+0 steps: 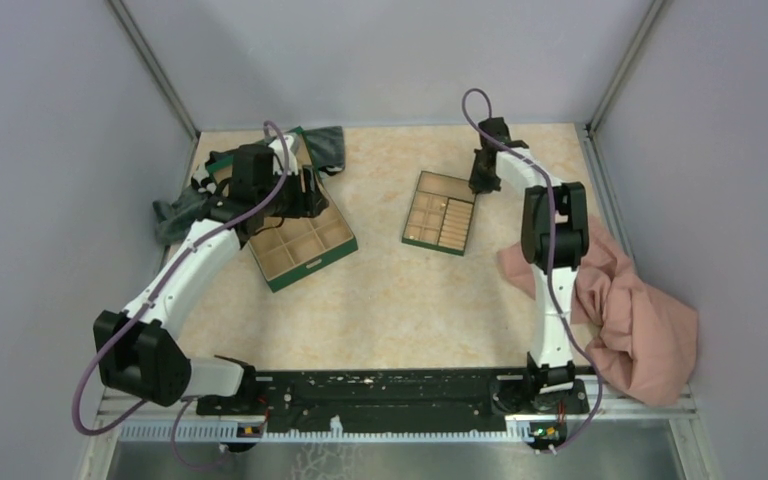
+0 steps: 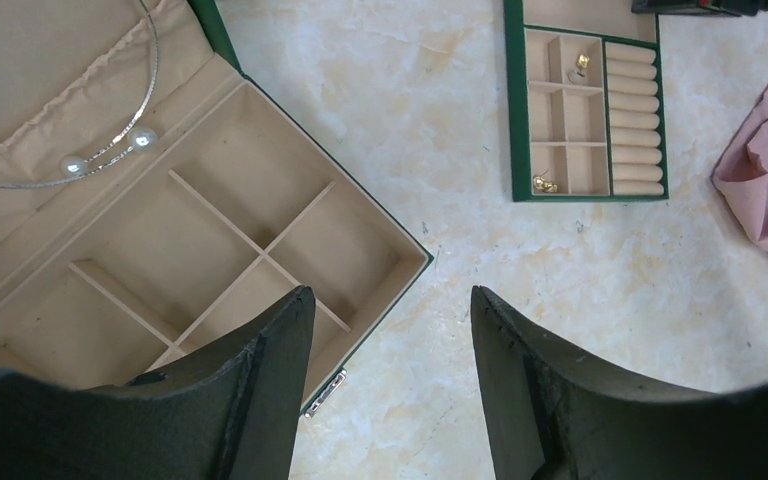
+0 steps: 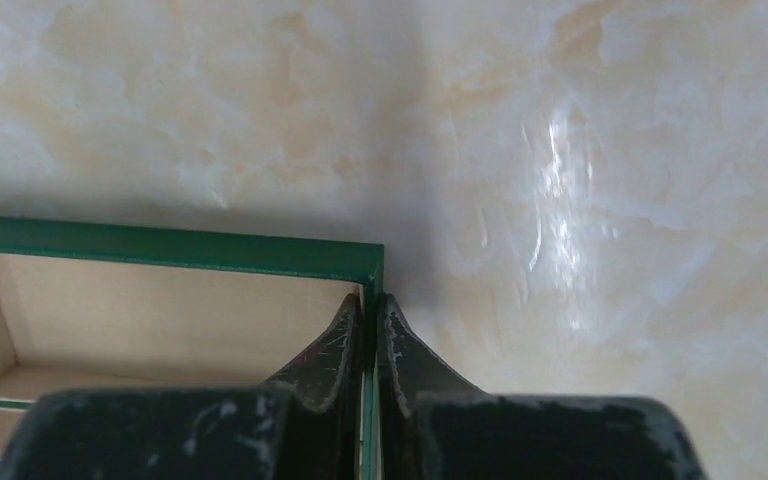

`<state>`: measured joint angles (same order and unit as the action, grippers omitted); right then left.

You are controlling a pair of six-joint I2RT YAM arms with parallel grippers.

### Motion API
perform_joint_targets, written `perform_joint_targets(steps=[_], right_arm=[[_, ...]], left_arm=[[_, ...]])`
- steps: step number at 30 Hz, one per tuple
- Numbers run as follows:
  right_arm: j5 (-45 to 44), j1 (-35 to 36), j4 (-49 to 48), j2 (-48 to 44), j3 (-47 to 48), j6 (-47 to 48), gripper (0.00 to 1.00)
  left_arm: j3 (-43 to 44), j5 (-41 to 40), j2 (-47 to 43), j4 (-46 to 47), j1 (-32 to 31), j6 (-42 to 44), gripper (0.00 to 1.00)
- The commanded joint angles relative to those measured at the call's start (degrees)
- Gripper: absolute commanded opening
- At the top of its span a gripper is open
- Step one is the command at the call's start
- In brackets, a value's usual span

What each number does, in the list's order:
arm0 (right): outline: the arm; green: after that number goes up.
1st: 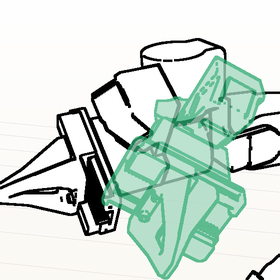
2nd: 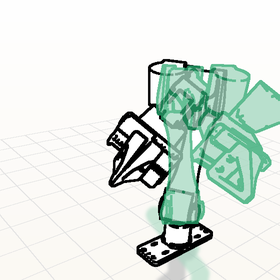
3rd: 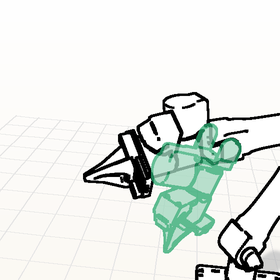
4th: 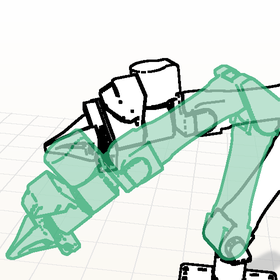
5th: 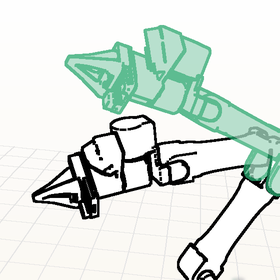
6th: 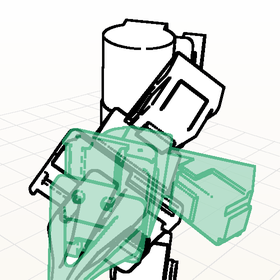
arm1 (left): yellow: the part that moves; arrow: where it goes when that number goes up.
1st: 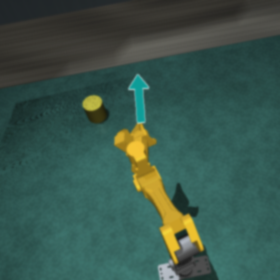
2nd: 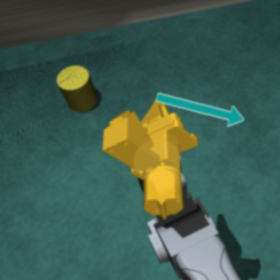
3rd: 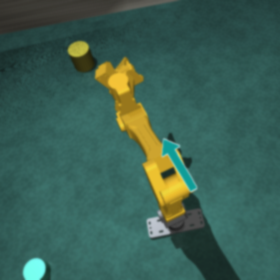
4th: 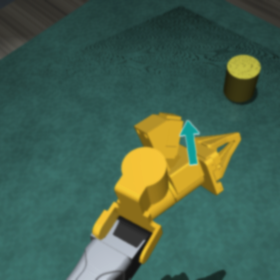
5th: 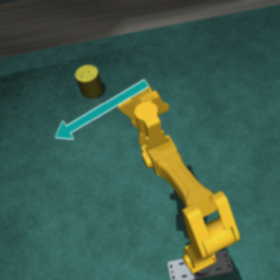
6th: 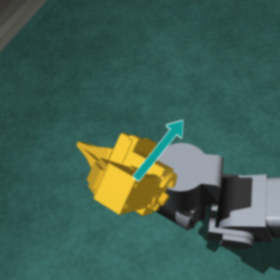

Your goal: Organize the mixed jewelry

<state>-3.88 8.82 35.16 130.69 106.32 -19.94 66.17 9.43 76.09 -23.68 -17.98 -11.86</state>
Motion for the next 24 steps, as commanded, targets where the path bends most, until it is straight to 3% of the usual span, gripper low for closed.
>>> perform_joint_targets(steps=[1,7,12,14,16,17,19,24], right_arm=[[2.08,-0.12,-2.86,-9.51,-11.41,-8.26,0.00],[-0.01,0.17,-8.73,-23.51,-32.99,-26.95,0.00],[-2.56,1.21,-8.74,-31.73,-44.93,-32.91,0.01],[-1.23,1.89,-9.49,-34.59,-48.55,-32.48,0.21],[-0.15,2.23,-9.30,-37.93,-51.28,-29.96,0.60],[-0.38,2.25,-8.59,-39.90,-52.27,-28.12,0.69],[-2.62,2.25,-7.20,-44.49,-53.27,-23.28,0.79],[2.54,2.17,-11.24,-47.25,-49.08,-2.62,0.80]], left_arm=[[1.60,0.39,1.62,0.53,-0.13,-0.84,0.65],[1.92,0.64,2.17,1.84,-0.10,-1.04,0.65],[1.20,-0.25,0.70,3.46,-0.12,-0.70,0.65],[1.32,-0.22,0.73,3.87,-0.08,-0.10,0.65],[2.51,0.53,1.31,2.55,-0.13,0.64,0.65],[3.31,1.08,1.60,1.42,-0.08,0.89,0.65],[4.09,1.67,1.36,0.09,-0.12,0.95,0.65],[0.55,1.23,-2.59,4.08,-0.08,1.31,0.65]])
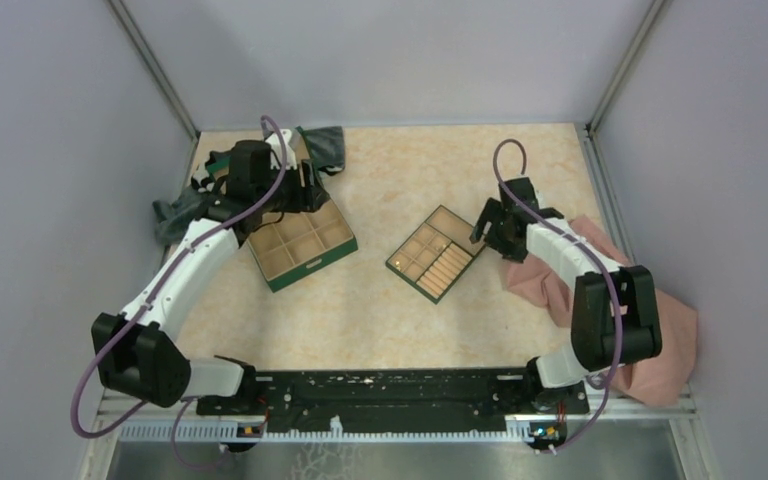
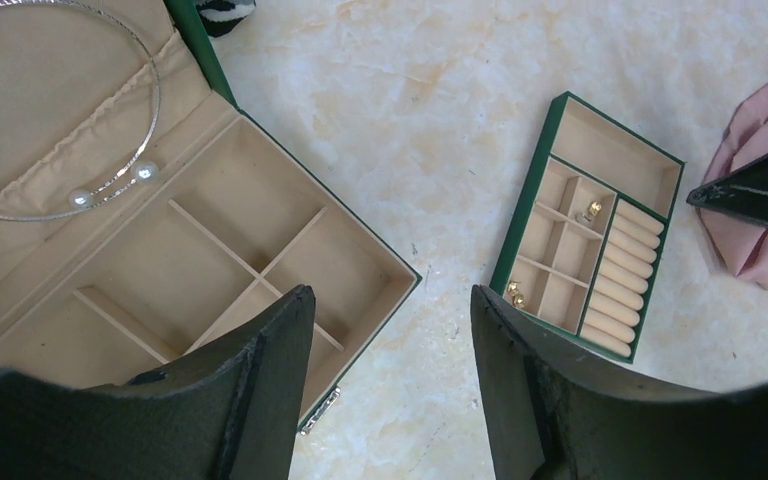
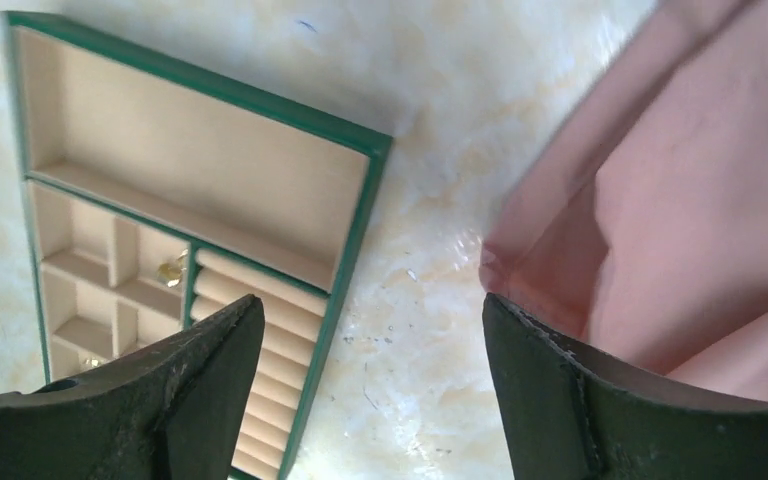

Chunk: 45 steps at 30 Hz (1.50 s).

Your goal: Organize the mixed jewelry

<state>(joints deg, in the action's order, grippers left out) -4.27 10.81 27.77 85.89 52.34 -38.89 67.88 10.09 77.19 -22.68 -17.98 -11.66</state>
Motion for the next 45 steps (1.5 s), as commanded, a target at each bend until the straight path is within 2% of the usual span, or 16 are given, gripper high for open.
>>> perform_joint_targets(steps=[1,5,9,13,19,21,25,27,31,35,40,45], right_arm=[[3.85,0.18,-3.27,-0.63,6.93,19.18,0.80],[8.07,0.18,1.31,8.47,15.72,26.07,0.80],[9.27,0.18,-3.46,12.12,16.63,32.36,0.75],[9.89,0.18,0.70,18.65,22.50,39.34,0.72],[11.54,0.18,1.16,23.17,24.35,40.82,0.66],[11.65,0.18,0.48,23.36,23.85,39.89,0.55],[11.54,0.18,1.92,24.64,24.22,37.07,0.13],[11.70,0.18,1.82,24.07,23.59,36.84,0.01],[10.97,0.18,1.19,21.53,21.86,36.22,0.00],[12.12,0.18,0.86,18.00,20.28,34.58,0.00],[13.07,0.18,1.14,13.42,18.87,30.68,0.00],[13.52,0.20,3.94,10.52,18.44,27.41,0.00]], left_arm=[[-1.61,0.58,-4.18,3.68,-0.12,1.07,0.65],[-1.33,0.54,-4.08,2.66,-0.13,0.65,0.65],[-0.49,0.27,-4.23,0.68,-0.13,0.46,0.65],[3.02,-0.55,-3.25,-3.54,-0.11,0.58,0.66],[10.30,-2.03,-1.35,-8.17,1.98,-0.29,0.67],[13.37,-1.39,-0.25,-10.90,4.73,-1.89,0.68],[16.17,4.24,0.34,-13.16,14.73,-4.92,0.68],[16.21,3.76,-0.25,-13.86,18.41,-4.50,0.68],[17.45,2.23,0.25,-17.34,25.72,-2.53,0.68],[16.33,2.02,-0.49,-16.41,31.41,-1.73,0.69],[13.72,1.54,-1.05,-14.44,32.11,-1.07,0.70],[3.25,1.36,-5.27,-10.42,32.13,-2.20,0.71]])
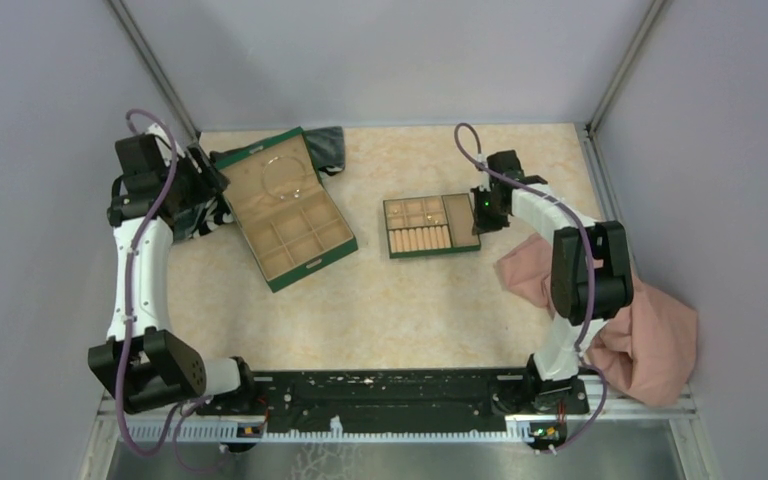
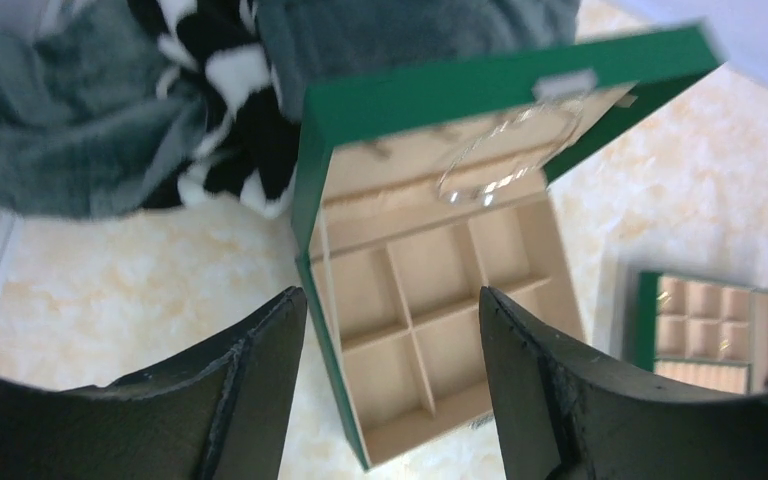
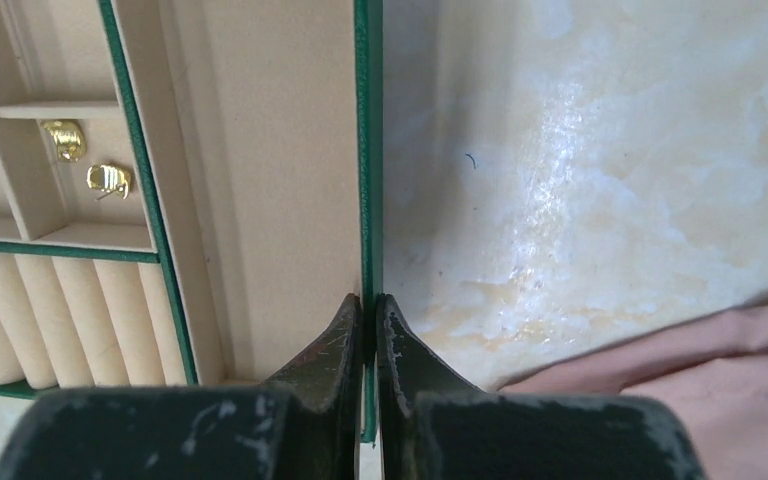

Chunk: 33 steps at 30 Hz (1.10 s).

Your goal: Organize the mixed jewelry

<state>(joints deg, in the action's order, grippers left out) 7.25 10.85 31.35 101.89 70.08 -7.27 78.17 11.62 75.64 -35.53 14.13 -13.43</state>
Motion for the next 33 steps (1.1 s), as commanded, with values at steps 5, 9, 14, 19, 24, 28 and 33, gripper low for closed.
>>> perform_joint_targets(steps=[5,9,14,19,24,28,33], right_arm=[[1.23,0.50,2.31,-8.44,0.47,-6.00,0.00],[-3.56,3.01,5.61,-10.02,3.81,-5.27,0.00],[-5.02,6.81,10.50,-8.48,11.39,-4.99,0.00],[-5.26,12.72,12.38,-5.39,18.58,-5.74,0.00],[-5.47,19.27,13.29,0.75,27.14,-6.39,0.00],[-6.24,23.08,12.51,6.77,34.22,-6.99,0.00],[-6.19,26.55,16.20,15.84,46.69,-6.15,0.00]], left_arm=[[-19.08,1.23,-8.65,5.36,-0.14,-2.99,0.70],[-22.64,1.65,-9.54,5.84,-0.10,-3.27,0.70],[-24.65,1.08,-8.91,6.49,-0.10,-2.69,0.70],[-25.94,1.21,-9.44,8.71,-0.06,-2.35,0.70],[-22.12,1.38,-7.10,5.23,0.02,-2.92,0.71],[-19.78,2.55,-6.01,2.26,-0.02,-4.19,0.71],[-20.02,-0.35,-8.54,2.99,-0.06,-5.05,0.71]])
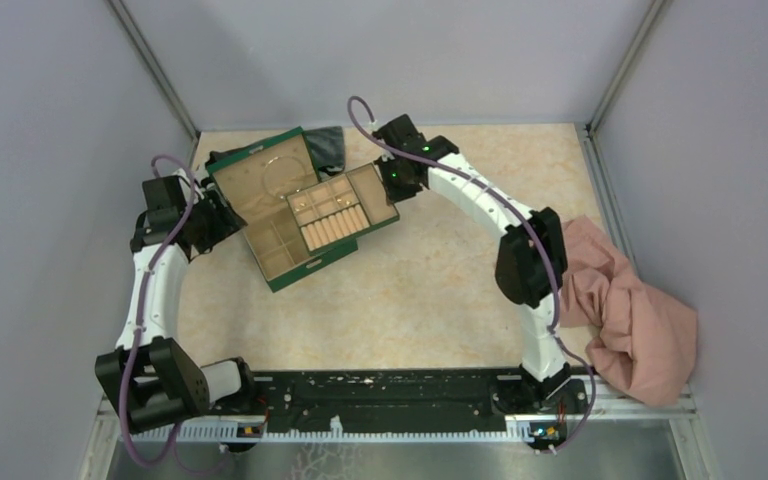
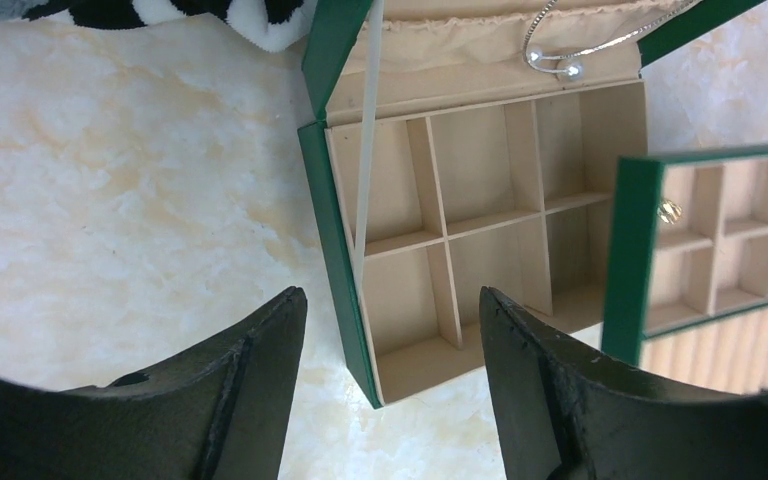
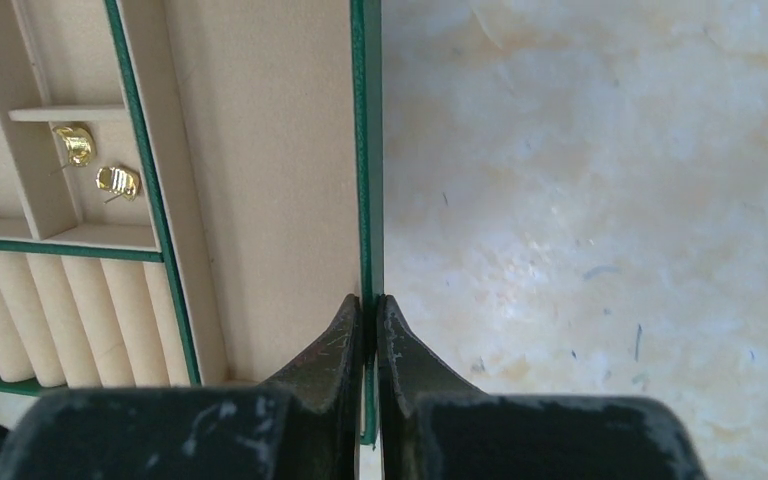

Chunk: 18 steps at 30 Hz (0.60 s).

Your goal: Organize the mixed jewelry

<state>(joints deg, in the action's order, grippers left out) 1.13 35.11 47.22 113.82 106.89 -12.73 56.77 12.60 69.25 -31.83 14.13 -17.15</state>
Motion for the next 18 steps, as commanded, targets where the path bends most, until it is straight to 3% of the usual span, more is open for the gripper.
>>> perform_joint_targets(steps=[1,8,18], right_arm=[[-0.25,2.86,0.55,5.35,11.56,-0.60,0.00],[1.08,5.76,1.67,14.43,21.05,-0.89,0.00],[1.91,8.38,-0.95,18.72,22.62,-2.11,0.00]], left_arm=[[1.33,-1.16,-2.58,-0.58,0.01,-1.43,0.71],[1.36,1.08,-2.62,-1.45,0.01,-1.63,0.71],[1.32,1.37,-3.41,-2.58,0.02,-1.58,0.71]])
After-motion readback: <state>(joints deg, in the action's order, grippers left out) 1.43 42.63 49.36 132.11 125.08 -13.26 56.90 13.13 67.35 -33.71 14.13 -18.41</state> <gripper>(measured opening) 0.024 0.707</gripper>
